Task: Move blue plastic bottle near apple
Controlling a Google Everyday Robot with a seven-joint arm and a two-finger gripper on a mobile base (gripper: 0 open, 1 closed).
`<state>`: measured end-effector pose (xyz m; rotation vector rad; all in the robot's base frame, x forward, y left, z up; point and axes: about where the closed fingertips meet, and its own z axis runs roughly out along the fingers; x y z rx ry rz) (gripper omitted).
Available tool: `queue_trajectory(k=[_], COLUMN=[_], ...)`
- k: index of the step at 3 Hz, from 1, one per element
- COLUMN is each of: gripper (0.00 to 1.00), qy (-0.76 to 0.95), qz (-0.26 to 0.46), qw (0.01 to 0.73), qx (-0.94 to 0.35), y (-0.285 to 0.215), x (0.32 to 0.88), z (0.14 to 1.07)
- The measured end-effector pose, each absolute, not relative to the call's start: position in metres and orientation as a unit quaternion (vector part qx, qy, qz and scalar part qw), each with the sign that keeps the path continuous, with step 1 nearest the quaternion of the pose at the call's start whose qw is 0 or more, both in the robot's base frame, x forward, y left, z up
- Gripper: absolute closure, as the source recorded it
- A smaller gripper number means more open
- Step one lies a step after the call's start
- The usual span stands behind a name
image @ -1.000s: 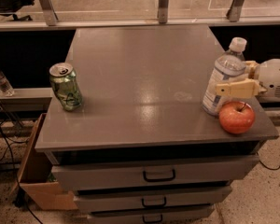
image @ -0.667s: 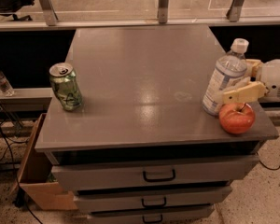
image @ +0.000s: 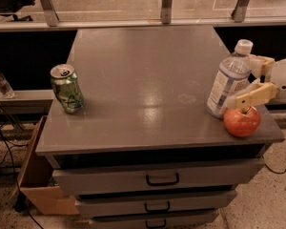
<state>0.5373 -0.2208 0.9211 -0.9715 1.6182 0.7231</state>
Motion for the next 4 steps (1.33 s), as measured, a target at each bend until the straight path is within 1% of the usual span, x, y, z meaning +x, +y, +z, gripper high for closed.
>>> queue_trajectory(k=[1,2,3,4], gripper=[0.00,0.00,0.00,0.00], qy=[0.676,0.667,0.652,0.652], qz=[0.285,0.247,0.216,0.216], qw=[0.549,0.585,0.613,0.613], qx=[-0.400,-0.390,-0.390,-0.390], y=[-0.252,-0.304,-0.324,-0.324], x=[0.537,0.532,0.531,0.531], z=[0.953,1.016,1.055,1.055])
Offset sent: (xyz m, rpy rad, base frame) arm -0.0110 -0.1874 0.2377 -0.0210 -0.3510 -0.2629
